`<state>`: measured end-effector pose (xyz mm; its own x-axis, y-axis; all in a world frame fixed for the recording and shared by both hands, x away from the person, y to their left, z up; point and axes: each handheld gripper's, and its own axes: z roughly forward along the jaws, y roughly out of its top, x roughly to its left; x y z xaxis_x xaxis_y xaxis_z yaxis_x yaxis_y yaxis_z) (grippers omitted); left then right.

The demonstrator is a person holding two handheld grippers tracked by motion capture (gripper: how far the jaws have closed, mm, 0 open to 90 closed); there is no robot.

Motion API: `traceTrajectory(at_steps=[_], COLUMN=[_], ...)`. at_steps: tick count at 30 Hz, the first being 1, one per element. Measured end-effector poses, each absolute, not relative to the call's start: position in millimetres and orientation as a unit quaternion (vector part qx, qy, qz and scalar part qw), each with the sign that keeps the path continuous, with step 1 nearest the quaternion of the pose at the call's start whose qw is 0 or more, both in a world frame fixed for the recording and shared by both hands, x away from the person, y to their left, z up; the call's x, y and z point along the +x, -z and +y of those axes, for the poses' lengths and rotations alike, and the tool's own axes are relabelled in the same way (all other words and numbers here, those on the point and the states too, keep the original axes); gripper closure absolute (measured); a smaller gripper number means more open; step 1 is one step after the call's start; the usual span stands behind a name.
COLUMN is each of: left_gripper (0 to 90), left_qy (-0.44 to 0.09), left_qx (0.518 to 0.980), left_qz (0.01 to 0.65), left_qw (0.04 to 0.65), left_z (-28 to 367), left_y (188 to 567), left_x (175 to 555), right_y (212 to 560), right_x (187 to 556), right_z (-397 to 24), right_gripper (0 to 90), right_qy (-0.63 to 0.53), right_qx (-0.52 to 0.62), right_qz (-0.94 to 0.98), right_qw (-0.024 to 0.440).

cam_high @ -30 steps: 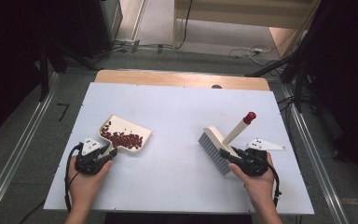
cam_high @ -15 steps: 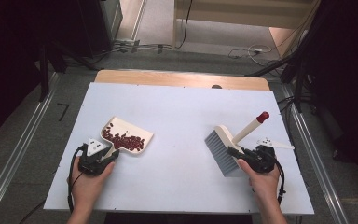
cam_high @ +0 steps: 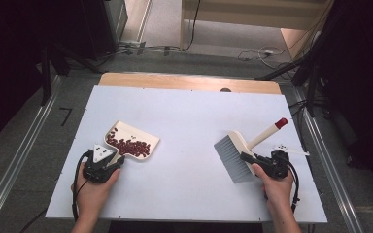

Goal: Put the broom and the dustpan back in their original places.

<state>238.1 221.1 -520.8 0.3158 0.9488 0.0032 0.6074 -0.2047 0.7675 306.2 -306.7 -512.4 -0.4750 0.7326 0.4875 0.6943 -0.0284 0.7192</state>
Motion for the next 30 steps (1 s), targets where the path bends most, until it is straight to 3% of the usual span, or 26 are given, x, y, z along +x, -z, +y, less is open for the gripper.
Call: traceTrajectory(at_steps=[7, 11, 17, 19, 20, 23, 26, 30], left_gripper=[65.5, 65.4, 65.0, 63.5, 60.5, 22.4, 3.8, 0.2], left_qy=[-0.248, -0.247, -0.238, -0.231, -0.225, -0.221, -0.187, -0.188], left_qx=[0.734, 0.734, 0.733, 0.734, 0.736, 0.737, 0.709, 0.709], left_qz=[0.531, 0.531, 0.535, 0.534, 0.530, 0.523, 0.534, 0.525], left_qw=[0.343, 0.344, 0.347, 0.351, 0.356, 0.367, 0.421, 0.432], left_z=[220.9, 220.9, 222.8, 224.2, 224.8, 229.7, 243.4, 250.5], left_y=[521.3, 521.6, 521.6, 521.2, 520.8, 516.6, 511.7, 502.0], left_x=[238.3, 238.6, 239.8, 240.5, 241.1, 242.6, 241.6, 238.5], right_y=[516.0, 516.9, 520.2, 519.1, 517.2, 505.8, 495.9, 490.9], right_x=[308.8, 310.7, 315.9, 316.2, 316.3, 314.9, 311.8, 310.8], right_z=[-311.6, -313.1, -318.6, -318.6, -317.4, -311.5, -313.1, -326.1], right_gripper=[59.8, 54.7, 53.9, 48.4, 41.1, 2.7, 0.0, 0.0], right_qy=[-0.495, -0.467, -0.453, -0.447, -0.441, -0.397, -0.387, -0.390], right_qx=[0.523, 0.528, 0.541, 0.534, 0.526, 0.510, 0.489, 0.502], right_qz=[0.694, 0.709, 0.709, 0.717, 0.727, 0.762, 0.781, 0.769], right_qw=[0.015, 0.040, 0.010, 0.010, 0.010, 0.033, 0.043, 0.070])
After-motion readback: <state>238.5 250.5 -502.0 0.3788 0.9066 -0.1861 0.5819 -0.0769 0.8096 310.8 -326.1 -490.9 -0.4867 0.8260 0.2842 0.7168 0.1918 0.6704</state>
